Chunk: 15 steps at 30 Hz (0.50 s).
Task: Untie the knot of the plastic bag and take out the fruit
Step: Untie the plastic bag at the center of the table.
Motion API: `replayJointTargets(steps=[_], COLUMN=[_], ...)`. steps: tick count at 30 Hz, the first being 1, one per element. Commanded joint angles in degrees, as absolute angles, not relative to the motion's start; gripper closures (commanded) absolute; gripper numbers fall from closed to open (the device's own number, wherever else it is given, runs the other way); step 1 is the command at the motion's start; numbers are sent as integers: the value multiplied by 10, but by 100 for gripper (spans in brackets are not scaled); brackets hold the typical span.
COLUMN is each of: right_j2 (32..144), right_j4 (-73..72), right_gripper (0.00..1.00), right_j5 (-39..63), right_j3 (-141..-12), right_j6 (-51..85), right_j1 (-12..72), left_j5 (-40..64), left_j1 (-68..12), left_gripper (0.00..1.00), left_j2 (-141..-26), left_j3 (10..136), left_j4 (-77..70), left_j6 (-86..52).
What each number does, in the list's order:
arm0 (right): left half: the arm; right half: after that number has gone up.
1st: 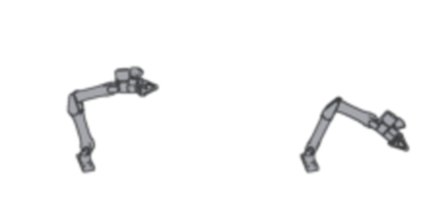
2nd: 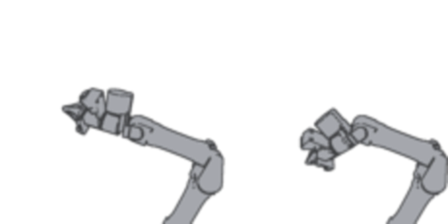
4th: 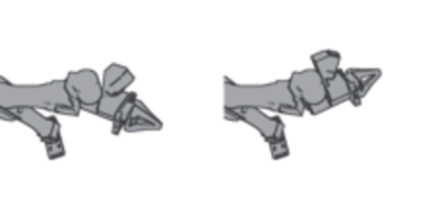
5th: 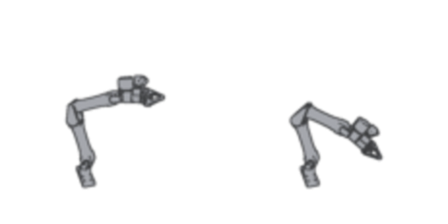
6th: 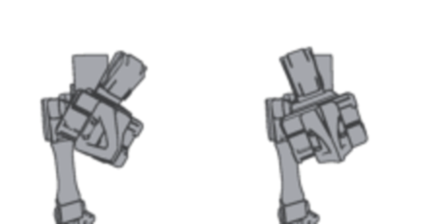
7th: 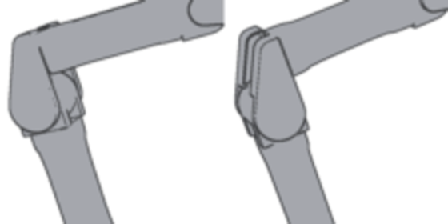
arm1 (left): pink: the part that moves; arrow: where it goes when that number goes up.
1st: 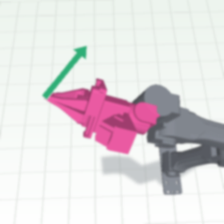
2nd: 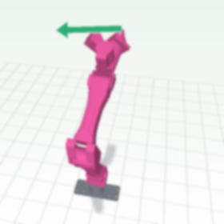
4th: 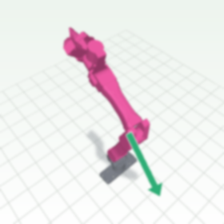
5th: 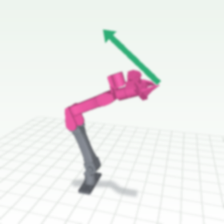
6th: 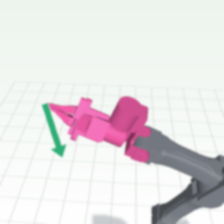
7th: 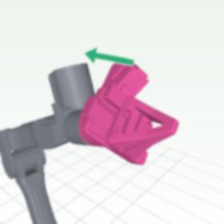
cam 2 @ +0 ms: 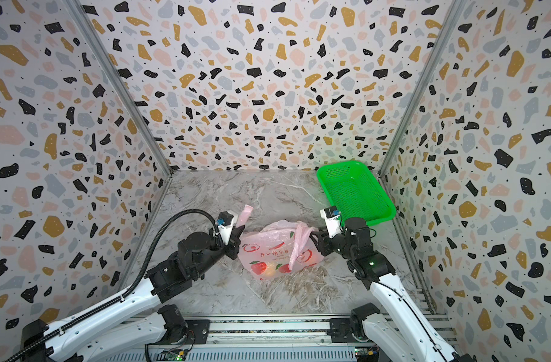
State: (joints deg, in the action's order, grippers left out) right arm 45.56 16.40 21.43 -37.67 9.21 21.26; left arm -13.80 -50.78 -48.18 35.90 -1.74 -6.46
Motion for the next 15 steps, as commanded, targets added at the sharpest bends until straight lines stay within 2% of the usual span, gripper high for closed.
replayJointTargets(steps=[1, 6, 12, 15], right_j2=[435, 486, 573, 610], right_j4=[247, 315, 336, 338], right_gripper=[34, 24, 24, 28], right_j5=[222, 263, 331, 329], right_j3=[-432, -568, -674, -706], right_j6=[106, 71, 50, 50], right_j1=[227, 228, 274, 324], left_j5=[-130, -131, -161, -186], left_j1=[-533, -563, -601, -613], left_gripper=[100, 100, 100, 100], left_j2=[-454, -433, -431, -424], left_j3=[345, 326, 304, 300], left_j4=[-60, -74, -86, -92], left_j6=[-91, -94, -104, -110])
